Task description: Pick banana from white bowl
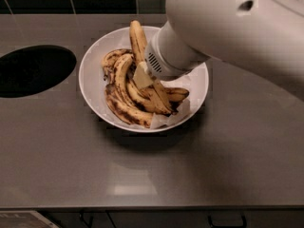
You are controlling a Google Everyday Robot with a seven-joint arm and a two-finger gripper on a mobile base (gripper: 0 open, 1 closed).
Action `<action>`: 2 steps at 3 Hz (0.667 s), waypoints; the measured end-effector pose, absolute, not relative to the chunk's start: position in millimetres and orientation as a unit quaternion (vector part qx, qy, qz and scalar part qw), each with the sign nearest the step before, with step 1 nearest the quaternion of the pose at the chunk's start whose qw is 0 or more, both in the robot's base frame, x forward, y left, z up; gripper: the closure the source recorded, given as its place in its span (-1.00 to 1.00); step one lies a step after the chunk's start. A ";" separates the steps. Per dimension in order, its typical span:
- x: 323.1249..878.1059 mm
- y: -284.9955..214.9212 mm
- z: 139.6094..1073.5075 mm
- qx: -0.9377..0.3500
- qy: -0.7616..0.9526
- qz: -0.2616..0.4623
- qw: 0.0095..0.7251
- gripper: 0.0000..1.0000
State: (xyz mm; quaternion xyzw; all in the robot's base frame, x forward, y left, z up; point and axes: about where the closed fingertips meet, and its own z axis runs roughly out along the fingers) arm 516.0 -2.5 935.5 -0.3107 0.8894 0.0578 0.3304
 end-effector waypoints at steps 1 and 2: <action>498.3 -6.4 964.6 -0.325 0.870 0.071 0.364 1.00; 482.1 -4.5 991.8 -0.349 0.847 0.092 0.390 1.00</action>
Offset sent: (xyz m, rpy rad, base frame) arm -0.0535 -0.0012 0.0779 0.1254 -0.1554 0.2080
